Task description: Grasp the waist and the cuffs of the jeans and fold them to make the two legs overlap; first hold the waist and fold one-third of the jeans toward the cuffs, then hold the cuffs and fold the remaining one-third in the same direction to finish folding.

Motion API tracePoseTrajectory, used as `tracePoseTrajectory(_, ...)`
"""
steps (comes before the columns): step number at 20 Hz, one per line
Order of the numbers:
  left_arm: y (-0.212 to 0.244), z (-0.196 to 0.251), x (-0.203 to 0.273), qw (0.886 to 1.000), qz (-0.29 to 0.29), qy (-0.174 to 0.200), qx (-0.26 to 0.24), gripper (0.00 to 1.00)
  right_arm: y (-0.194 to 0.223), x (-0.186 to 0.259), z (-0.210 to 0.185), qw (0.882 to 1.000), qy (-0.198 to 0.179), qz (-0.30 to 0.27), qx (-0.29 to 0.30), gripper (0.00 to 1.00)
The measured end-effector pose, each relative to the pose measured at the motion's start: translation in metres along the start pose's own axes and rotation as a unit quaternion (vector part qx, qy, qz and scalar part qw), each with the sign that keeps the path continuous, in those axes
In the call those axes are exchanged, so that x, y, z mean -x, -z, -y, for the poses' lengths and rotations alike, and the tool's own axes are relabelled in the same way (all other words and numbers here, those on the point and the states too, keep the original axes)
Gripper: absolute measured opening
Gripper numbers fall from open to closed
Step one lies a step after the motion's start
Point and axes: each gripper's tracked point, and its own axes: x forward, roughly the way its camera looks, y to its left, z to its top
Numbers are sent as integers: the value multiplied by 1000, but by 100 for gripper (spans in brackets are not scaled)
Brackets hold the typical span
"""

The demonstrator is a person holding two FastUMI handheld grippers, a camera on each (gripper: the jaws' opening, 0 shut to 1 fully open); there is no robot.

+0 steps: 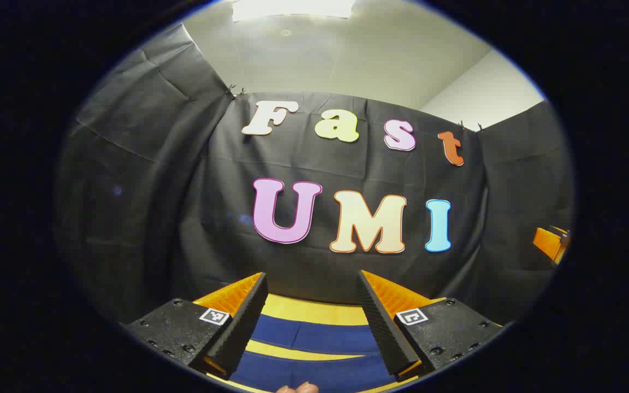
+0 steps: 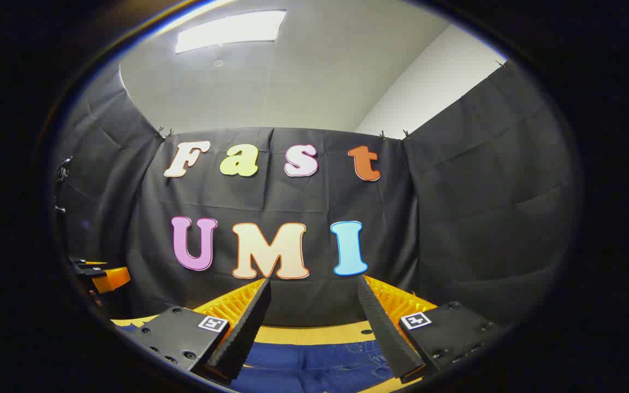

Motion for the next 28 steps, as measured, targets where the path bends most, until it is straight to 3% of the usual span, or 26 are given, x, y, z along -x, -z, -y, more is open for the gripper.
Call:
tracePoseTrajectory(15, 15, -13, -1, 1000, -18, -9, -19, 94, 13, -8, -3, 1000, -2, -1, -7, 98)
tracePoseTrajectory(19, 37, -28, 1, 997, -38, 3, -63, 93, 27, -8, -12, 1000, -3, -13, -8, 99)
tracePoseTrajectory(24, 91, -54, 19, 983, -102, 40, -146, 95, 50, 0, -16, 1000, 3, -27, 0, 99)
tracePoseTrajectory(25, 103, -62, 24, 978, -119, 45, -167, 100, 56, 3, -16, 999, 6, -31, 2, 99)
tracePoseTrajectory(28, 133, -83, 30, 957, -154, 63, -236, 95, 70, 12, -12, 999, 17, -44, 6, 98)
